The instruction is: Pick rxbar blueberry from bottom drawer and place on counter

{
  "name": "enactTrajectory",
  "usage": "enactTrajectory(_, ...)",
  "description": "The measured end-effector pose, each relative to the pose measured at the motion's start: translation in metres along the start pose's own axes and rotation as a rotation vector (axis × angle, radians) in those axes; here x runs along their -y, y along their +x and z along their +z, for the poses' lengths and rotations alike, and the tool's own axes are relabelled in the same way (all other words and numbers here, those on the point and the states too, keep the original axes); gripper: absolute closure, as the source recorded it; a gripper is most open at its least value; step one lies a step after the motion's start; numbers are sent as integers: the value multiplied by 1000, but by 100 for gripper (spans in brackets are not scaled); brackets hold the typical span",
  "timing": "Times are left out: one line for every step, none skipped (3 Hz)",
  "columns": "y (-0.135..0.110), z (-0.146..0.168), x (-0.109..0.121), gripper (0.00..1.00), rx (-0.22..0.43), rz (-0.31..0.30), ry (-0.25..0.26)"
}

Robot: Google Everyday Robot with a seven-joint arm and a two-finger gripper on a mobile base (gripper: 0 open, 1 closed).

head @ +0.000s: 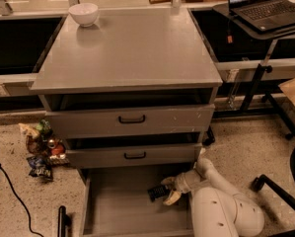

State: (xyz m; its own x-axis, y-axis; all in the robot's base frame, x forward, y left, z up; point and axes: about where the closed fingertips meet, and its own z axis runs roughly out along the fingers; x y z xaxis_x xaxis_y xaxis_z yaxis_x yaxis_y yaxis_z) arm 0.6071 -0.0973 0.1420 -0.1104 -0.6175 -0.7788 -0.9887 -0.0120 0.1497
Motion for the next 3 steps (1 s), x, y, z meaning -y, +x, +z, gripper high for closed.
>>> enactTrajectory(0, 0, 0, 2, 0, 0, 0)
enactTrajectory(1, 4, 2, 0, -41, -5, 27)
enactTrajectory(-15, -5, 12, 0, -110, -23, 99)
